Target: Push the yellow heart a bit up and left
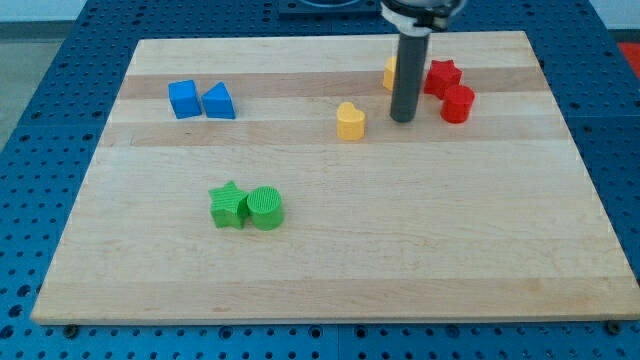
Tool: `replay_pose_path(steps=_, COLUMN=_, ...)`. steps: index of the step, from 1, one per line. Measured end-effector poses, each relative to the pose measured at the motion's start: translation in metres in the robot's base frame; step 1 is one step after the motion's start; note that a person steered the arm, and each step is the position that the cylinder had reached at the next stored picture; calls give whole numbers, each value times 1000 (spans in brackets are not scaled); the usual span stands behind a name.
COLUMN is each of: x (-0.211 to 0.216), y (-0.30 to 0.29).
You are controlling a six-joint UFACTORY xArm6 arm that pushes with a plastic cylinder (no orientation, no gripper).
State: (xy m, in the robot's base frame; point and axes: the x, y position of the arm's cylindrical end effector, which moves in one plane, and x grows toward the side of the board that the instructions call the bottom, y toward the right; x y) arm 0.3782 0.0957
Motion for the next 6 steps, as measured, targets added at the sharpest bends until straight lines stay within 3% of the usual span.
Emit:
replay_pose_path(steps=1, x=45, y=-15)
replay_pose_path(steps=5, x=-26, y=-123)
replay_pose_path(steps=6, x=-27, y=-111)
